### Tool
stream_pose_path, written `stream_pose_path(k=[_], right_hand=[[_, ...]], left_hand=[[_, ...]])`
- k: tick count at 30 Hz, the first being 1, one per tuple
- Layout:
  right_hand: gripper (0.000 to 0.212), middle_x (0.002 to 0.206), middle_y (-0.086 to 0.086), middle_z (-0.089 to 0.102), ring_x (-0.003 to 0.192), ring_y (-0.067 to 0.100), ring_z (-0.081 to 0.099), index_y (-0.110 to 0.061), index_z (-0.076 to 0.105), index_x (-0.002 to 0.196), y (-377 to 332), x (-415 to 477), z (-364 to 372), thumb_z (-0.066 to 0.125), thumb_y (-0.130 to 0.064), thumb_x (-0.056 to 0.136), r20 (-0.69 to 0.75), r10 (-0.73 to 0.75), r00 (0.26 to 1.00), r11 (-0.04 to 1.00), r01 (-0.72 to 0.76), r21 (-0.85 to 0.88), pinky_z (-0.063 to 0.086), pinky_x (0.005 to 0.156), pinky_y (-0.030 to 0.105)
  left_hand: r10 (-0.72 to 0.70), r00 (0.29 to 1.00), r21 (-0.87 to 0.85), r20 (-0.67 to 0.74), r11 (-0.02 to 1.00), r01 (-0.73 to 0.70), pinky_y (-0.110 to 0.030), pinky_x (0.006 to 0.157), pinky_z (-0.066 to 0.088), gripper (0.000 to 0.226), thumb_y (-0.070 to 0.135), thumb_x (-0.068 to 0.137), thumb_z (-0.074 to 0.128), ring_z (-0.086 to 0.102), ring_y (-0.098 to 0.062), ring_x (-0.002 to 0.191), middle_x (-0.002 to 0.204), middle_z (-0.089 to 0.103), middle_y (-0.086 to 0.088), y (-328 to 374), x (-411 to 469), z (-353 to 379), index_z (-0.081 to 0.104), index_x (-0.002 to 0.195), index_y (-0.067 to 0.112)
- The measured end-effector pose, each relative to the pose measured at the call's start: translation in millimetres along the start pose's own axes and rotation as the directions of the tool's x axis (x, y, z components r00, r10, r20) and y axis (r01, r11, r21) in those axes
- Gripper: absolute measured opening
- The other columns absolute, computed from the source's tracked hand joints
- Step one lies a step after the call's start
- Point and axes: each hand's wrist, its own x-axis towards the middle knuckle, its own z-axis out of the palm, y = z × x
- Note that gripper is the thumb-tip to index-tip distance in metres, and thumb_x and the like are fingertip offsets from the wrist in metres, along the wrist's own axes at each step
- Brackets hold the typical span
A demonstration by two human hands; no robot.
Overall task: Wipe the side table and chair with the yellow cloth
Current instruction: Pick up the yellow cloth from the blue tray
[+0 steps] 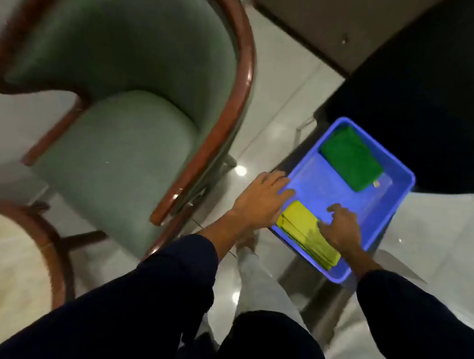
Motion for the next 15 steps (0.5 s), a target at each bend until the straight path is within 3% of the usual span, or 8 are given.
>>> stream_pose_path(k=[3, 6, 9, 11, 13, 15], right_hand=[[0.052, 0.125, 0.018, 0.054, 0.124, 0.04, 0.044, -0.014, 0.052, 0.122, 26, 12, 19, 0.074, -0.032, 0.078, 0.168, 0.101, 0.981, 0.988, -0.079, -0.136, 0.042, 0.097, 0.051], [0.055, 0.127, 0.014, 0.053, 0.125, 0.036, 0.045, -0.017, 0.048, 0.124, 42, 18, 35, 0.071, -0.036, 0.078, 0.261, 0.15, 0.954, 0.962, -0.079, -0.263, 0.038, 0.098, 0.049], [0.045, 0.123, 0.013, 0.055, 0.123, 0.035, 0.047, -0.018, 0.055, 0.12, 43, 20, 35, 0.068, -0.029, 0.078, 0.255, 0.153, 0.955, 0.946, -0.067, -0.318, 0.036, 0.099, 0.046], [0.033, 0.116, 0.014, 0.057, 0.118, 0.036, 0.049, -0.017, 0.063, 0.11, 33, 21, 25, 0.065, -0.022, 0.078, 0.24, 0.057, 0.969, 0.935, 0.032, -0.352, 0.037, 0.095, 0.043], [0.022, 0.103, 0.013, 0.058, 0.105, 0.037, 0.055, -0.016, 0.064, 0.098, 19, 20, 5, 0.065, -0.019, 0.077, 0.211, -0.106, 0.972, 0.945, 0.164, -0.282, 0.04, 0.085, 0.041], [0.013, 0.09, 0.004, 0.059, 0.09, 0.033, 0.06, -0.022, 0.061, 0.085, 3, 21, -23, 0.067, -0.02, 0.074, 0.185, -0.176, 0.967, 0.966, 0.206, -0.157, 0.041, 0.072, 0.035]], left_hand=[[-0.073, 0.969, -0.001, 0.237, 0.997, 0.075, -0.043, 0.116, 0.025, 0.05, 0.025, 0.096, 0.046, 0.031, -0.03, 0.147, 0.154, 0.042, -0.013, 6, 20, 59, 0.046, 0.144, 0.013], [-0.052, 0.918, 0.035, 0.392, 0.999, 0.041, -0.043, 0.119, 0.015, 0.047, 0.026, 0.1, 0.038, 0.024, -0.025, 0.149, 0.156, 0.037, -0.008, 10, 40, 100, 0.039, 0.146, 0.017], [-0.049, 0.888, 0.095, 0.458, 0.995, 0.006, -0.049, 0.122, 0.009, 0.059, 0.019, 0.098, 0.041, 0.021, -0.029, 0.15, 0.159, 0.031, -0.012, 19, 62, 120, 0.024, 0.154, 0.018], [-0.065, 0.902, 0.105, 0.428, 0.994, 0.022, -0.051, 0.122, 0.007, 0.065, 0.015, 0.099, 0.038, 0.015, -0.03, 0.152, 0.163, 0.02, -0.016, 28, 73, 120, 0.012, 0.158, 0.019], [-0.081, 0.923, 0.059, 0.375, 0.996, 0.063, -0.049, 0.122, 0.01, 0.062, 0.016, 0.1, 0.037, 0.011, -0.03, 0.154, 0.165, 0.013, -0.017, 32, 83, 108, 0.017, 0.157, 0.022], [-0.086, 0.918, -0.026, 0.387, 0.994, 0.104, -0.041, 0.112, 0.027, 0.046, 0.02, 0.096, 0.046, 0.029, -0.03, 0.147, 0.155, 0.038, -0.015, 26, 87, 86, 0.046, 0.142, 0.022]])
